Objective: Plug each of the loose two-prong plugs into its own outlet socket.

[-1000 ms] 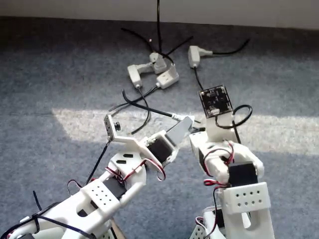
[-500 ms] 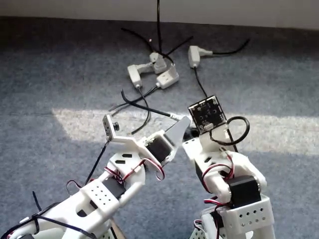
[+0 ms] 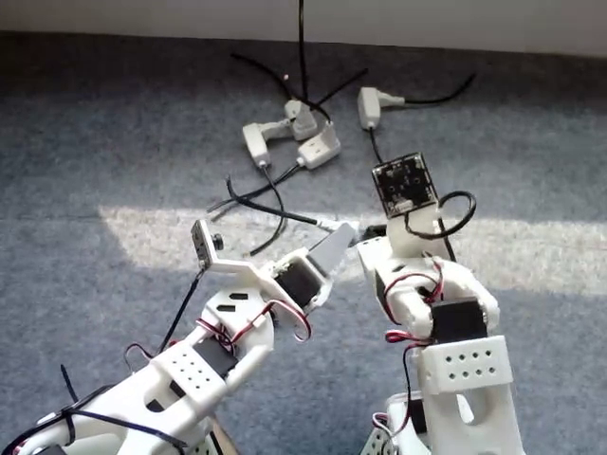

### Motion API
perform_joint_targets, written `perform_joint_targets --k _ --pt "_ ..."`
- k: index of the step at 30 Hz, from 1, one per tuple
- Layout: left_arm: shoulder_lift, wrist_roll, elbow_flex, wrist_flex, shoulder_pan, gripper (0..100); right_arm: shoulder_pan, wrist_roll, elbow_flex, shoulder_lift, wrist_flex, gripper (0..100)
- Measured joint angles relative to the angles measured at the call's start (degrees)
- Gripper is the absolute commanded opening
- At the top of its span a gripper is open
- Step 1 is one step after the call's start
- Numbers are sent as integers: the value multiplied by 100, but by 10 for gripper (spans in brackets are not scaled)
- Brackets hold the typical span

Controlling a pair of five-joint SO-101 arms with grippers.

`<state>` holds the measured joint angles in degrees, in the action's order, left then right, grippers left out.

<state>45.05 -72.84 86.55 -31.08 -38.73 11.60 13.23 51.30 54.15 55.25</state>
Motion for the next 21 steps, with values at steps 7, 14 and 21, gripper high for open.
perform_joint_targets --k 7,14,21 --pt "18 -18 -9 -9 185 8 -62 -26 -545 651 1204 6" --pt "18 -18 -9 -9 202 8 492 -26 -571 844 1943 6" --pt "18 -18 -9 -9 202 8 1046 -26 -360 853 1793 6"
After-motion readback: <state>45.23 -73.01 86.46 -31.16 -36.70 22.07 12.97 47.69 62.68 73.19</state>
